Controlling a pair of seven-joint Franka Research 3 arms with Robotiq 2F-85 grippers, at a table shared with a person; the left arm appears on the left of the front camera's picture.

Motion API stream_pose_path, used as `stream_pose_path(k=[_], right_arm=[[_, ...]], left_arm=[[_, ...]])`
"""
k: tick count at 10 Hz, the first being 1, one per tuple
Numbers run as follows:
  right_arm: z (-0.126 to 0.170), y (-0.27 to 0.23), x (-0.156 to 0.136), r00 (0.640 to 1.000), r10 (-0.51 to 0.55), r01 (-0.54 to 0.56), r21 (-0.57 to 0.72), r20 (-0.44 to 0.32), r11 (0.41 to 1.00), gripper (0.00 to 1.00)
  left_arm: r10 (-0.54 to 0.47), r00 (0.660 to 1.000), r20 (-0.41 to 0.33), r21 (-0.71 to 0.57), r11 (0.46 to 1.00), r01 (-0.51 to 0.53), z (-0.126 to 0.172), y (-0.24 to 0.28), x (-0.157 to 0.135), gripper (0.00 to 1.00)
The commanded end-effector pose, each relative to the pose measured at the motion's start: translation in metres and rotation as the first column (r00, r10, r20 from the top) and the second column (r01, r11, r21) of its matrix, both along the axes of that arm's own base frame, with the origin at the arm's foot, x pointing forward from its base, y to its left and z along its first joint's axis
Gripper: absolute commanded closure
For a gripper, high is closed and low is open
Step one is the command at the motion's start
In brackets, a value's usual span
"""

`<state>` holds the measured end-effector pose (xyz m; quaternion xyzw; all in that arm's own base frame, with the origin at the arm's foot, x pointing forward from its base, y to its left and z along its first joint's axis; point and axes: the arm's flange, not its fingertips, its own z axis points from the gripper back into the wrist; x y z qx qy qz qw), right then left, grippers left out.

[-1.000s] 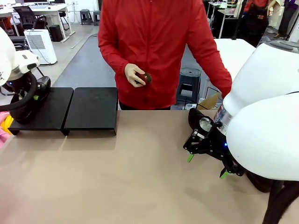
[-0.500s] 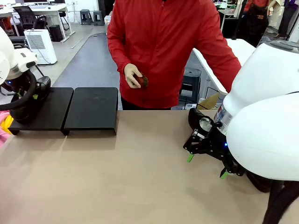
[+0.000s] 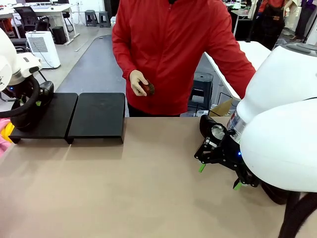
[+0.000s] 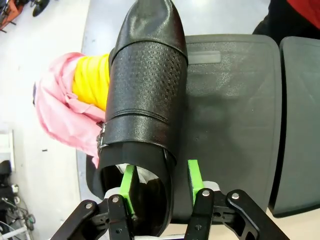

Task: Organize the shoes by placing them on the stand.
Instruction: Pick up one Shoe and place it in the middle of the table.

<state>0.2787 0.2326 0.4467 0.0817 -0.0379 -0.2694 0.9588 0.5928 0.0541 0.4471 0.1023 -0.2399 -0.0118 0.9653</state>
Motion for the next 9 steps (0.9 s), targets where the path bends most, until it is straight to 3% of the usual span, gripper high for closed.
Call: stream_pose_path(k=[1,3,6,8,9], right_arm=[[0.001,0.001,-0.001,1.000,-0.011,0.011,-0.008,0.000,1.000,0.00],[0.001,0.001,-0.001,1.000,-0.011,0.011,-0.008,0.000,1.000,0.00],[0.001,0.001,-0.001,1.000,-0.011,0.011,-0.008,0.000,1.000,0.00],[0.001,0.001,-0.001,1.000,-0.011,0.011,-0.008,0.000,1.000,0.00],[0.001,0.001,-0.001,1.000,-0.011,0.011,-0.008,0.000,1.000,0.00]], left_arm=[[-0.013,0.998,0.063,0.038,0.999,0.011,0.015,-0.014,-0.010,0.48],[0.001,0.976,0.217,0.122,0.992,-0.028,0.052,-0.025,-0.039,0.48],[-0.039,0.948,0.316,0.135,0.991,-0.004,0.088,-0.058,-0.089,0.48],[-0.123,0.949,0.290,0.084,0.991,0.103,0.104,-0.098,-0.120,0.48],[-0.196,0.962,0.189,-0.003,0.980,0.200,0.106,-0.118,-0.125,0.48]])
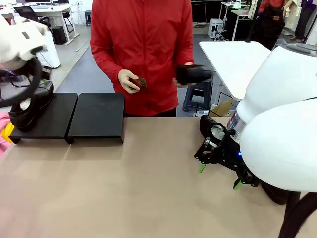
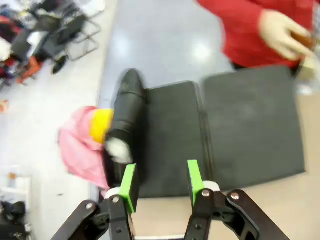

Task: Organize the shoes by placing them on the stand.
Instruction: Pick up one Shoe and place it in the middle of the table.

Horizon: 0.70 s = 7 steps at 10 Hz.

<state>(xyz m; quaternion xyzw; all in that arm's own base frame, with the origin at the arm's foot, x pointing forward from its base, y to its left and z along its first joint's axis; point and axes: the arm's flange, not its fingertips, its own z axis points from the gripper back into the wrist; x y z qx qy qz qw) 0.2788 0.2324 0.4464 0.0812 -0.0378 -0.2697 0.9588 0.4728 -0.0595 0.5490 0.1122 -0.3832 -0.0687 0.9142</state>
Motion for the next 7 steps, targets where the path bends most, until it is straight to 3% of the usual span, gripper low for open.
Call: stream_pose_path(k=[1,3,4,5,6,7], right_arm=[[0.001,0.001,-0.001,1.000,-0.011,0.011,-0.007,0.000,1.000,0.00],[0.001,0.001,-0.001,1.000,-0.011,0.011,-0.007,0.000,1.000,0.00],[0.001,0.001,-0.001,1.000,-0.011,0.011,-0.007,0.000,1.000,0.00],[0.001,0.001,-0.001,1.000,-0.011,0.011,-0.007,0.000,1.000,0.00],[0.001,0.001,-0.001,1.000,-0.011,0.011,-0.007,0.000,1.000,0.00],[0.001,0.001,-0.001,1.000,-0.011,0.011,-0.007,0.000,1.000,0.00]], left_arm=[[-0.100,0.972,-0.212,-0.069,0.994,0.087,-0.001,-0.019,-0.007,0.48],[-0.202,0.911,-0.359,-0.193,0.971,0.139,-0.012,-0.039,-0.009,0.48],[-0.072,0.922,-0.381,-0.145,0.989,0.017,-0.020,-0.020,0.007,0.48],[-0.192,0.942,-0.275,-0.173,0.974,0.148,-0.033,-0.066,-0.019,0.48],[-0.192,0.942,-0.275,-0.173,0.974,0.148,-0.033,-0.066,-0.019,0.48],[-0.166,0.923,-0.347,-0.185,0.977,0.106,-0.035,-0.054,-0.012,0.48]])
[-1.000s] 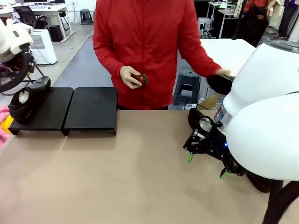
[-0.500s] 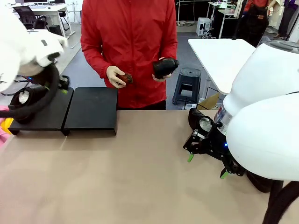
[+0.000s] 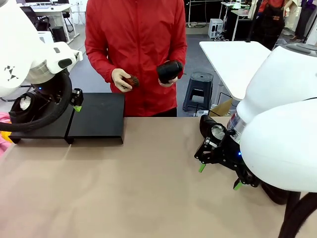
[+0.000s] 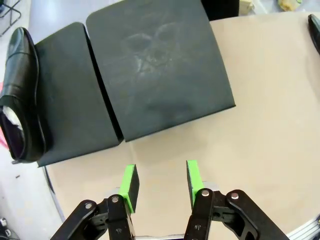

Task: Organize the shoes by placing them on the stand.
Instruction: Pick up one Shoe and place it in the middle of the table.

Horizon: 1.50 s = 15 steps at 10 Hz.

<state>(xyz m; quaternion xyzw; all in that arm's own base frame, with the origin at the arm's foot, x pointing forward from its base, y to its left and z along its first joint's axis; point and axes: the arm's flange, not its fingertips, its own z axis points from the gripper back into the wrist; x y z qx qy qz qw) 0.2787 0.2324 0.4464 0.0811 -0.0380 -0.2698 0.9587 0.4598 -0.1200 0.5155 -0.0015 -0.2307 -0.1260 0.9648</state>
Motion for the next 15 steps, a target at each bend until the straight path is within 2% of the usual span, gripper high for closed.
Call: stream_pose_path(k=[1,2,3,4,5,7,9,11,12,13,14,15], right_arm=[[0.001,0.001,-0.001,1.000,-0.011,0.011,-0.007,0.000,1.000,0.00],[0.001,0.001,-0.001,1.000,-0.011,0.011,-0.007,0.000,1.000,0.00],[0.000,0.000,0.000,1.000,0.000,0.000,0.000,0.000,1.000,0.00],[0.002,-0.006,0.007,1.000,-0.002,0.002,-0.027,0.006,1.000,0.00],[0.005,-0.015,0.019,1.000,-0.015,0.017,-0.063,0.026,0.998,0.00],[0.015,-0.034,0.055,0.999,0.003,0.000,-0.085,0.035,0.996,0.00],[0.012,-0.048,0.106,0.991,0.130,-0.131,-0.128,-0.016,0.983,0.00],[0.001,-0.053,0.147,0.951,0.304,-0.309,-0.148,-0.061,0.939,0.00],[-0.001,-0.055,0.165,0.952,0.300,-0.306,-0.160,-0.061,0.939,0.00],[-0.001,-0.056,0.171,0.974,0.225,-0.228,-0.130,-0.040,0.965,0.00],[-0.009,-0.058,0.146,0.967,0.251,-0.256,-0.137,-0.053,0.957,0.00],[-0.009,-0.058,0.146,0.967,0.251,-0.256,-0.137,-0.053,0.957,0.00]], left_arm=[[0.001,0.995,-0.099,-0.095,0.995,-0.010,-0.010,-0.003,-0.010,0.48],[-0.024,0.977,-0.211,-0.207,0.978,-0.021,-0.015,-0.014,-0.026,0.48],[-0.011,0.968,-0.252,-0.256,0.965,-0.056,-0.018,-0.019,-0.046,0.48],[-0.004,0.968,-0.252,-0.273,0.960,-0.068,-0.018,-0.020,-0.059,0.48],[0.022,0.974,-0.227,-0.278,0.957,-0.086,-0.013,-0.017,-0.060,0.48],[0.035,0.971,-0.236,-0.286,0.953,-0.104,-0.013,-0.009,-0.059,0.48],[0.001,0.968,-0.249,-0.280,0.957,-0.073,-0.014,-0.025,-0.059,0.48],[0.001,0.968,-0.249,-0.280,0.957,-0.073,-0.014,-0.025,-0.059,0.48],[0.001,0.968,-0.249,-0.280,0.957,-0.073,-0.014,-0.025,-0.059,0.48],[0.001,0.968,-0.249,-0.280,0.957,-0.073,-0.014,-0.025,-0.059,0.48],[0.001,0.968,-0.249,-0.280,0.957,-0.073,-0.014,-0.025,-0.059,0.48],[0.001,0.968,-0.249,-0.280,0.957,-0.073,-0.014,-0.025,-0.059,0.48]])
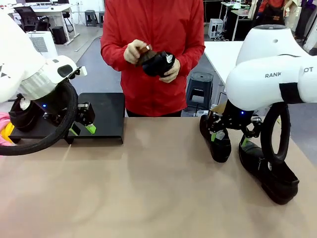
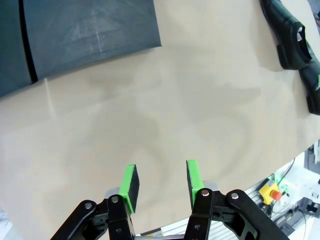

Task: Organize the shoes by placing them on the stand.
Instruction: Pick up one Shoe and place it in the middle of the table.

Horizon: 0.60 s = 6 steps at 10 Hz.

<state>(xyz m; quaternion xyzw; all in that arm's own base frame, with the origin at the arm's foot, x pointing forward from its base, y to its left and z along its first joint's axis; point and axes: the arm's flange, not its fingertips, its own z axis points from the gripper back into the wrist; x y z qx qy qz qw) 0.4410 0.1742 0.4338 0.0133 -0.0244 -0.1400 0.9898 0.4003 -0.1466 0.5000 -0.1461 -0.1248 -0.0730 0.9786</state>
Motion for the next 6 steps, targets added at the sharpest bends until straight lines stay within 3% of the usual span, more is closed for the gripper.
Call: stream_pose_path(k=[1,6], right_arm=[[0.003,0.000,-0.016,1.000,-0.005,0.005,-0.005,0.010,1.000,0.00],[-0.002,-0.013,0.059,0.995,0.087,-0.083,-0.088,0.043,0.993,0.00]], left_arm=[[0.000,1.000,-0.001,-0.013,1.000,0.000,0.001,0.001,0.001,0.48],[0.000,1.000,-0.001,-0.013,1.000,0.000,0.001,0.001,0.001,0.48]])
